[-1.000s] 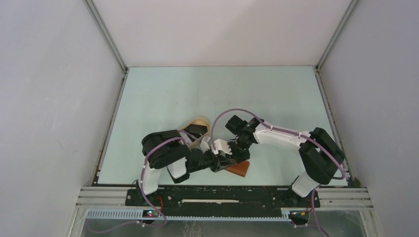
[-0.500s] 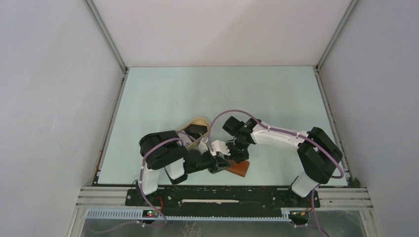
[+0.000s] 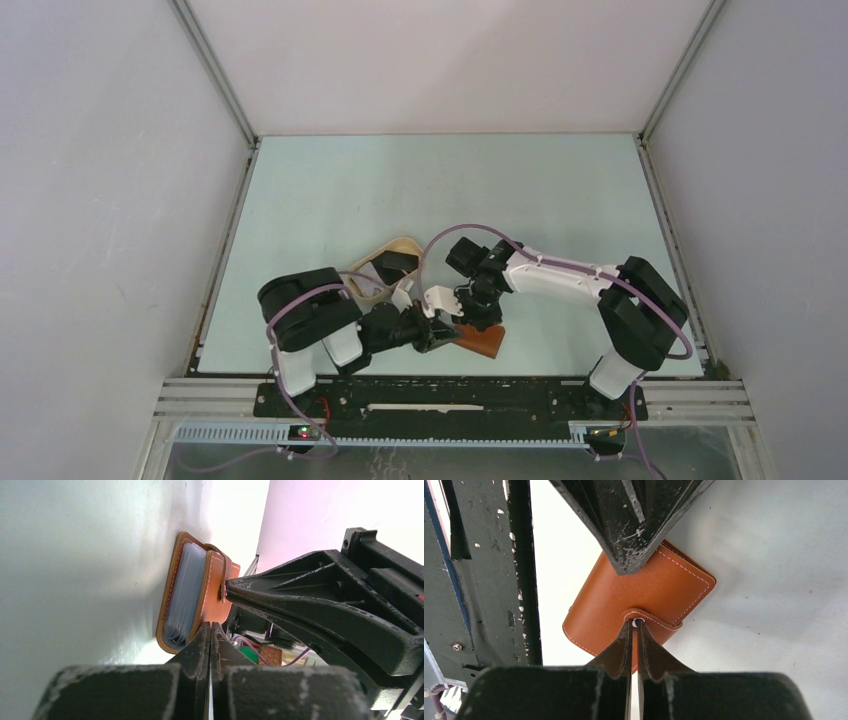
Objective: Put the credit cards into the card holder
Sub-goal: Close the card holder at the center of the board, then reset both arms
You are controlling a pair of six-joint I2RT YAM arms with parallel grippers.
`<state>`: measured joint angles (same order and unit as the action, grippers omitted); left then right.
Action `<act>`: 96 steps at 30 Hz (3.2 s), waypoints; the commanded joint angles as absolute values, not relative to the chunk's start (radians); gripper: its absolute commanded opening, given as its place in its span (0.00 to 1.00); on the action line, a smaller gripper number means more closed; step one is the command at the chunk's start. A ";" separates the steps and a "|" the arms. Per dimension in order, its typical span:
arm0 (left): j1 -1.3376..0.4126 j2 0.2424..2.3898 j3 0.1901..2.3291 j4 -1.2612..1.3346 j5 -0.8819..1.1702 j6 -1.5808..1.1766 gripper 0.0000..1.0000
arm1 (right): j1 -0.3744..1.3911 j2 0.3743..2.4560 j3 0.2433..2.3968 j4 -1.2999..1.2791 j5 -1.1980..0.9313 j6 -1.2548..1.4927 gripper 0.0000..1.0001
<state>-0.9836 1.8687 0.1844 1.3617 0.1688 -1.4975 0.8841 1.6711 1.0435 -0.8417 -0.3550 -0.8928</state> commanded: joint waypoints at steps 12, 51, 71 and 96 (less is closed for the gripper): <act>-0.966 1.544 0.188 0.936 0.088 -1.292 0.00 | 0.911 1.766 0.998 -0.815 -0.422 -0.872 0.12; -0.908 0.957 0.503 0.093 0.121 -0.519 0.93 | 0.200 0.946 0.887 -1.208 -1.101 -1.265 0.73; -1.089 1.419 0.570 0.223 -0.059 -0.752 0.60 | 0.167 0.923 0.866 -1.064 -0.967 -1.027 0.74; -0.887 1.102 0.819 -0.167 -0.062 -0.409 0.77 | 0.012 0.838 0.939 -0.943 -0.853 -0.769 0.82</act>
<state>-0.9493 1.2186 0.7212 -0.0731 -0.0498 -0.5228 0.0887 0.8848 0.8619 -1.0103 -0.8921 -0.9051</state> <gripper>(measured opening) 0.690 0.787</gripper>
